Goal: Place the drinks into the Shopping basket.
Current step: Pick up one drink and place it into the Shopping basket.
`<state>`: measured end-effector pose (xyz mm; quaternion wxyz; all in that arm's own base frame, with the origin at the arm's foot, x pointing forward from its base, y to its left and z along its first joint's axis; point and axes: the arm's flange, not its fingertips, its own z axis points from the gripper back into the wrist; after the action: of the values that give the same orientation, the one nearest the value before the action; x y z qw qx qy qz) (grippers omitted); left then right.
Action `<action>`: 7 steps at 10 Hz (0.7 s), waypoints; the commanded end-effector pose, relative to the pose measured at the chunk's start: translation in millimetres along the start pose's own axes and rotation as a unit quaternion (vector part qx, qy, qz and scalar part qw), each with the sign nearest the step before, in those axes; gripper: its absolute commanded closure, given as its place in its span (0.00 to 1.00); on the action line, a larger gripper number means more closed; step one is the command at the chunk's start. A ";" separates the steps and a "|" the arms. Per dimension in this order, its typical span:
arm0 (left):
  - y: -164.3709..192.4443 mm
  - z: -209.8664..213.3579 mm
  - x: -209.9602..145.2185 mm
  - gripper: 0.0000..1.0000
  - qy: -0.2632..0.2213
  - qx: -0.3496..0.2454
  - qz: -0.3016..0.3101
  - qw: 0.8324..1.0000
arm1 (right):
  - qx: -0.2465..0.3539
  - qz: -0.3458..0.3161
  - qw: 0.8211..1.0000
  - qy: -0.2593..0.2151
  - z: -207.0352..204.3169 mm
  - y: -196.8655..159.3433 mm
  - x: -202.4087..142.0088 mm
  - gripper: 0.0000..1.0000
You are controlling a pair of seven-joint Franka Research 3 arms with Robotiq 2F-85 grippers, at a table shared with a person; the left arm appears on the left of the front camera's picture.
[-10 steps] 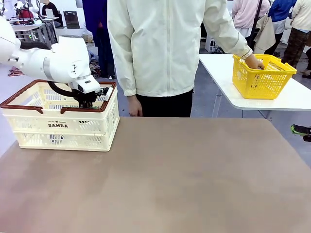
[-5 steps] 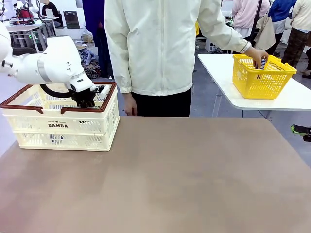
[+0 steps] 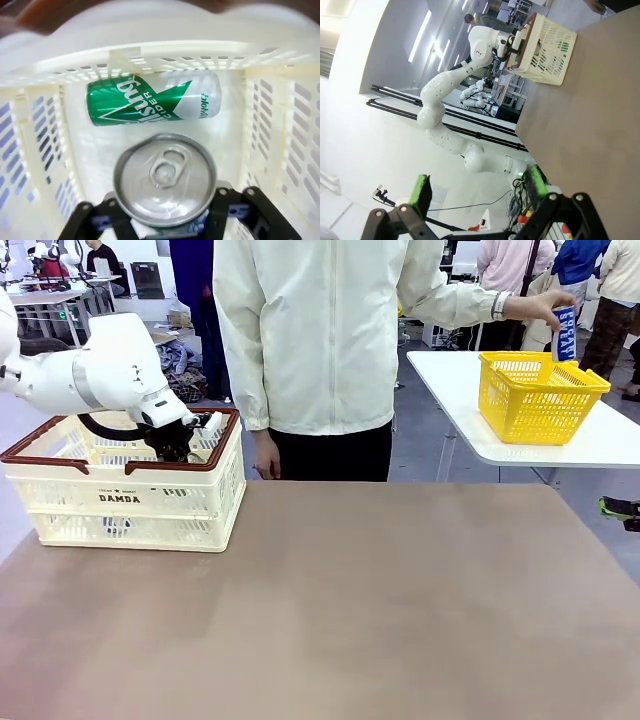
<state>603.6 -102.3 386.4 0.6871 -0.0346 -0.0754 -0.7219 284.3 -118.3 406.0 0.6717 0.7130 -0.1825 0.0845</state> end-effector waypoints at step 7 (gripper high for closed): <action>-48.3 82.9 -26.4 0.00 -0.073 0.025 0.028 0.997 | 0.006 -0.004 1.000 -0.006 -0.1 5.4 3.1 0.00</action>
<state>574.2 -72.6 450.0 0.7049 -0.0562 -0.1240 -0.6961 284.4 -118.3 405.9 0.6717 0.7130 -0.1824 0.0844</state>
